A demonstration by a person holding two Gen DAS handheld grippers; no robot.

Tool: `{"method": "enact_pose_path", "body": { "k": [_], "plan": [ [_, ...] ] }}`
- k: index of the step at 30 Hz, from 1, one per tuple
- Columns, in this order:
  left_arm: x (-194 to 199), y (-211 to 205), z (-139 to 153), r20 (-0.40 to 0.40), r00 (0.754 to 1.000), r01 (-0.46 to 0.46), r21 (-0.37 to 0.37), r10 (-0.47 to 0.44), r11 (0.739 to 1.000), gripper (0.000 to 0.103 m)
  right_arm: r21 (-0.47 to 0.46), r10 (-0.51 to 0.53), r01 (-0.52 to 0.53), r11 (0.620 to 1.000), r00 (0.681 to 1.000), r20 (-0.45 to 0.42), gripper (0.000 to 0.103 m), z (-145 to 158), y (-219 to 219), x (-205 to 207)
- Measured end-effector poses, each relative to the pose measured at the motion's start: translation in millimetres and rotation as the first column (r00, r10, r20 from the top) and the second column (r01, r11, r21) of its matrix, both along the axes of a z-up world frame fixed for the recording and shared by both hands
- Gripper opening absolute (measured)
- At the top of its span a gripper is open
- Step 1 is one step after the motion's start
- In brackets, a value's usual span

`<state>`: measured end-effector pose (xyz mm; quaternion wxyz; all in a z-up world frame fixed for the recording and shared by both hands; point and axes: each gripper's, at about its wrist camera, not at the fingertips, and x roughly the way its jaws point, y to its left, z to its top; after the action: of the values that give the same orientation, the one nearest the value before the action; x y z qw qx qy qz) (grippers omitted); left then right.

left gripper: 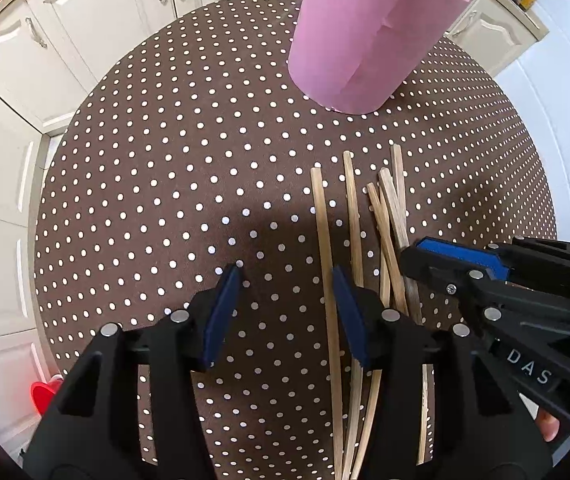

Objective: Organize utensils
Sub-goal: 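Lower the left gripper onto the chopstick pile while the right gripper grasps one, then lift the left gripper's chopstick above the pink cup while the right gripper carries its own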

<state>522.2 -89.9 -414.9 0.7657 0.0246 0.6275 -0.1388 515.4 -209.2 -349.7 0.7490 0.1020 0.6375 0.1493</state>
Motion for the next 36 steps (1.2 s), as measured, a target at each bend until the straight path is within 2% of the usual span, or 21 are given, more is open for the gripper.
{"method": "enact_pose_path", "body": {
  "k": [5, 7, 14, 20, 23, 32, 36],
  "plan": [
    [-3, 5, -1, 0.014, 1.000, -0.008, -0.006, 0.008, 1.000, 0.040, -0.003, -0.006, 0.006, 1.000, 0.999, -0.034, 0.011, -5, 5, 11],
    [-4, 8, -2, 0.013, 1.000, -0.011, -0.026, 0.012, 1.000, 0.028, 0.005, -0.010, 0.010, 1.000, 0.999, -0.033, 0.006, -4, 4, 11],
    [-10, 12, -7, -0.023, 1.000, -0.014, -0.087, 0.012, 0.996, 0.007, 0.033, -0.018, 0.019, 0.999, 1.000, -0.004, 0.006, 9, -3, 1],
    [-26, 22, -12, -0.050, 0.998, -0.053, -0.131, 0.047, 0.990, 0.006, 0.048, -0.041, 0.039, 0.998, 0.998, 0.040, 0.006, 27, -14, -7],
    [-34, 30, -4, -0.038, 0.997, -0.065, -0.145, 0.060, 0.987, 0.006, 0.055, -0.054, 0.050, 0.997, 0.996, 0.066, 0.006, 38, -19, -12],
    [-56, 53, 53, 0.083, 0.993, -0.064, -0.198, 0.082, 0.978, 0.005, 0.064, -0.097, 0.086, 0.994, 0.975, 0.200, 0.006, 91, -42, -44],
    [-58, 53, 88, 0.139, 0.986, -0.057, -0.224, 0.090, 0.973, 0.005, 0.072, -0.115, 0.099, 0.992, 0.957, 0.267, 0.006, 121, -29, -56]
  ]
}}
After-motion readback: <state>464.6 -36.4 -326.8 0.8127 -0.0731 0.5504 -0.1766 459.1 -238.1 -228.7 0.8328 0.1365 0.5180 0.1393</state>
